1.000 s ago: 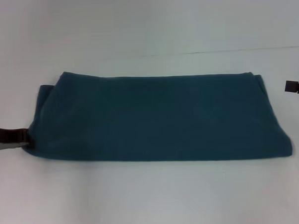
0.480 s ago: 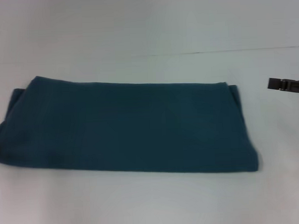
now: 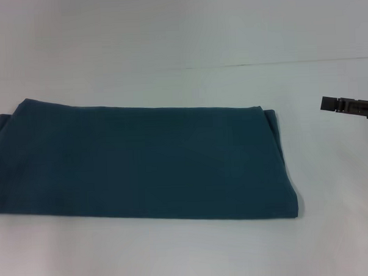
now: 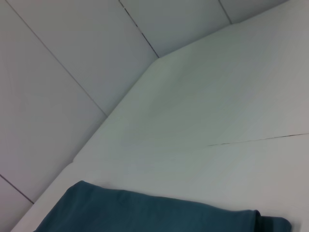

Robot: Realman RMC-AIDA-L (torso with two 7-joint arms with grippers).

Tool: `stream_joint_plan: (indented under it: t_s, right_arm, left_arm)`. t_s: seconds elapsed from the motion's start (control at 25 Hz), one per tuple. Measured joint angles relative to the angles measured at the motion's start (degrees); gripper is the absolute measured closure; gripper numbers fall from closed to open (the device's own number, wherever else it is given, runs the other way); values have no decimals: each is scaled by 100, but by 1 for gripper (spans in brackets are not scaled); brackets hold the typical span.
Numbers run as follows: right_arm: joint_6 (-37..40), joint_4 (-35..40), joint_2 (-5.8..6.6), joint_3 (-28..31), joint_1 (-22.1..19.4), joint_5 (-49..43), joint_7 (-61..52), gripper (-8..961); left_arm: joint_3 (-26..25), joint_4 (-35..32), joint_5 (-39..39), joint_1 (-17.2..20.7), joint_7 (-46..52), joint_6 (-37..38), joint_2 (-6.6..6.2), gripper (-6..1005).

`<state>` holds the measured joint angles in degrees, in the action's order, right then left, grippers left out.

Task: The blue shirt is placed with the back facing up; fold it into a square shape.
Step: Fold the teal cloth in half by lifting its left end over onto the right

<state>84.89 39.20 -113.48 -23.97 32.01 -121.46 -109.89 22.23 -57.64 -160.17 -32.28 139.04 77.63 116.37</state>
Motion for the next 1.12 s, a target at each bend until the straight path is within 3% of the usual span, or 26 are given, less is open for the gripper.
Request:
stream_joint_plan:
  t_s: [0.12, 0.28, 0.36, 0.6, 0.68, 0.92, 1.04, 1.12]
  right_arm:
    - [18, 0, 2, 22, -32, 0, 48, 36]
    - [85, 0, 11, 24, -89, 4, 144, 36]
    - [117, 0, 25, 25, -115, 12, 179, 36]
    - [307, 3, 144, 34, -215, 162, 231, 36]
    - [359, 12, 200, 34, -266, 185, 238, 37]
    - [475, 13, 365, 8, -401, 197, 334, 37]
    - [484, 41, 379, -21, -415, 185, 340, 37]
    - [485, 57, 389, -34, -415, 178, 344, 37]
  left_arm:
    - [2, -2, 523, -73, -147, 373, 0, 991]
    - [177, -1, 1950, -209, -422, 1034, 89, 991]
    - [472, 16, 2622, -331, -465, 1169, 207, 992]
    - [1695, 321, 4110, -949, -615, 758, 758, 992]
    - [2208, 830, 4578, -1150, -742, 348, 809, 992]
    - [3797, 3200, 6802, -1653, -2052, -1259, 825, 992]
    - [4156, 4854, 8141, -2053, -3325, -1805, 826, 992]
    - [4156, 5283, 8458, -2137, -3747, -1751, 826, 991]
